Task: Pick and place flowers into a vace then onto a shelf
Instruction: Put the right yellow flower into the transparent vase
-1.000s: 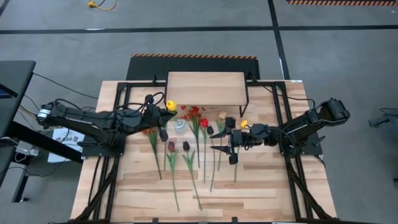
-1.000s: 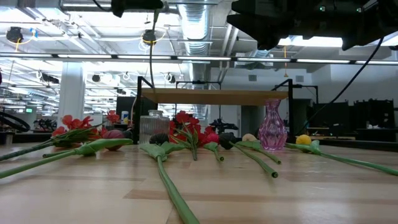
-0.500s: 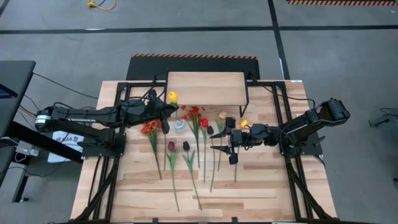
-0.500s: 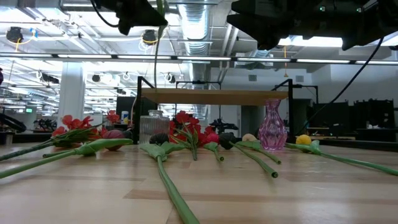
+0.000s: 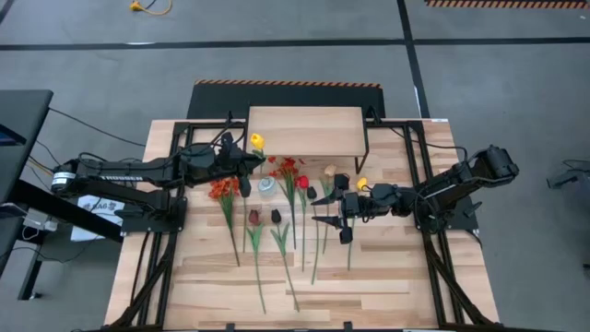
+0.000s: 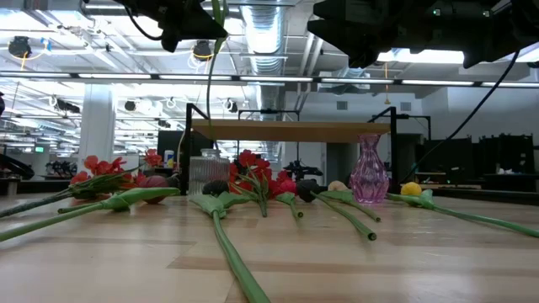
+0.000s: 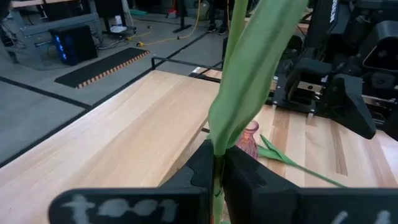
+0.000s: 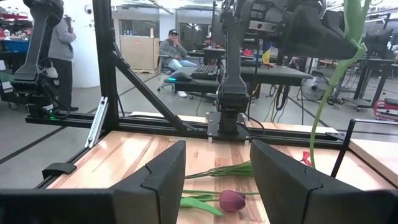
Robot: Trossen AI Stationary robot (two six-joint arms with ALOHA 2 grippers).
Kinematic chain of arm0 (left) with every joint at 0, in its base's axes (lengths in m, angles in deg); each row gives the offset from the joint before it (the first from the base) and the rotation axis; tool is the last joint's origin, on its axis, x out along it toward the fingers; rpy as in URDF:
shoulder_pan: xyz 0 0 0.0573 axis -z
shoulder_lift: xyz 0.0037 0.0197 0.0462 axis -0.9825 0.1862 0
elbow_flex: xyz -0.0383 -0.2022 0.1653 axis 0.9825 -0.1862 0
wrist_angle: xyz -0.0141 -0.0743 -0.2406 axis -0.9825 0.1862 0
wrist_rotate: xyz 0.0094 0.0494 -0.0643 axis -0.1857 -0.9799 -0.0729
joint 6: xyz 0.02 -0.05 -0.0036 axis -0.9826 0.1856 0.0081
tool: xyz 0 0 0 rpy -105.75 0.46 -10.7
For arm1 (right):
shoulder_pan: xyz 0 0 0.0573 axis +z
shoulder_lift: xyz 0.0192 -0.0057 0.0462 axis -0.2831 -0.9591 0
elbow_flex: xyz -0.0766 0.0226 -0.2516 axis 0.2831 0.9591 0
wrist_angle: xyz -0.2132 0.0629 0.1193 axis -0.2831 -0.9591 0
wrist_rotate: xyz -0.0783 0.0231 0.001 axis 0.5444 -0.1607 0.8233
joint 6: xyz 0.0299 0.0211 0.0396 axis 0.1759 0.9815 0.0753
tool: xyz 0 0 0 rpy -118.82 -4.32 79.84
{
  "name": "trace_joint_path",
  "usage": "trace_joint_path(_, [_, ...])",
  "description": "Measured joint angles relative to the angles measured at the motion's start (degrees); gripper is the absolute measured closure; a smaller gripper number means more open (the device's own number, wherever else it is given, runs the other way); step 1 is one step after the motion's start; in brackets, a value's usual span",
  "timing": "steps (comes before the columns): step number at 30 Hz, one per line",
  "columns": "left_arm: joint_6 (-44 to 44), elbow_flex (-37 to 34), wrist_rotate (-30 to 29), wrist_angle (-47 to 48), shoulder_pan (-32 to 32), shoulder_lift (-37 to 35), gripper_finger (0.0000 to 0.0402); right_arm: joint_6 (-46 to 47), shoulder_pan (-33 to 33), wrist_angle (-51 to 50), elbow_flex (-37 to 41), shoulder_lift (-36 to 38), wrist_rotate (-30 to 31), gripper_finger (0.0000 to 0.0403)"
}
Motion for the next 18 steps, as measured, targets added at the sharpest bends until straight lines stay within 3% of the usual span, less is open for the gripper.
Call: trace_joint_path(18, [0.2, -0.1, 0.0, 0.5, 0.0, 0.1, 0.0397, 0.0, 0.0, 0.0, 0.0, 0.0, 0.0, 0.0230])
